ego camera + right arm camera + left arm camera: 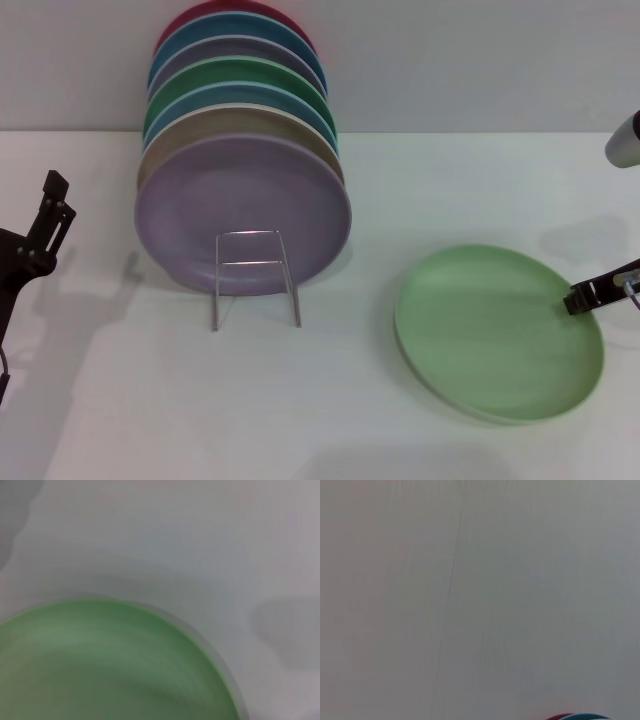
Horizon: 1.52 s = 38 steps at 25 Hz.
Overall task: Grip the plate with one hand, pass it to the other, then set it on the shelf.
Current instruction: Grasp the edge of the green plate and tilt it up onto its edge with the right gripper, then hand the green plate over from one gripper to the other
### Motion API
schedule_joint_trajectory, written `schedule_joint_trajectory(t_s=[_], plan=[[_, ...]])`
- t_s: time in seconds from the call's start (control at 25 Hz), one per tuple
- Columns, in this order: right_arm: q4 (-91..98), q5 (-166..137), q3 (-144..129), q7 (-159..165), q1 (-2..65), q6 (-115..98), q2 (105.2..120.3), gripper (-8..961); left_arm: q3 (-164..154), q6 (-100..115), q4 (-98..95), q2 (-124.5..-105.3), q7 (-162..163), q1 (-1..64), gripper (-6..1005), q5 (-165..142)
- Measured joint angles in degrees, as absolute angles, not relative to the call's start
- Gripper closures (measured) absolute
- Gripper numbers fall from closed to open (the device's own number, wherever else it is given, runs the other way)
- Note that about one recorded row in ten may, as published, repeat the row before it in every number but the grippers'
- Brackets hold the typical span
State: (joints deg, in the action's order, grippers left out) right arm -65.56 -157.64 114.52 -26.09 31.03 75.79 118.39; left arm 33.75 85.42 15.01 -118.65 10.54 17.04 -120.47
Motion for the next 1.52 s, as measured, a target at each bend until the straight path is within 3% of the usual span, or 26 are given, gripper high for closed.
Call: schedule_joint_trajectory(t_s=[0.68,1.52], plan=[[-71.42,-157.67,114.23,-28.28,29.42,74.80,118.78,911,33.74,85.62,14.95,-118.65,10.65,16.73,175,-120.33],[-93.65,-152.72,109.23,-35.75,17.79,58.95,119.07,935,33.75,86.40,15.44,-118.65,10.54,16.61,176,-120.13]])
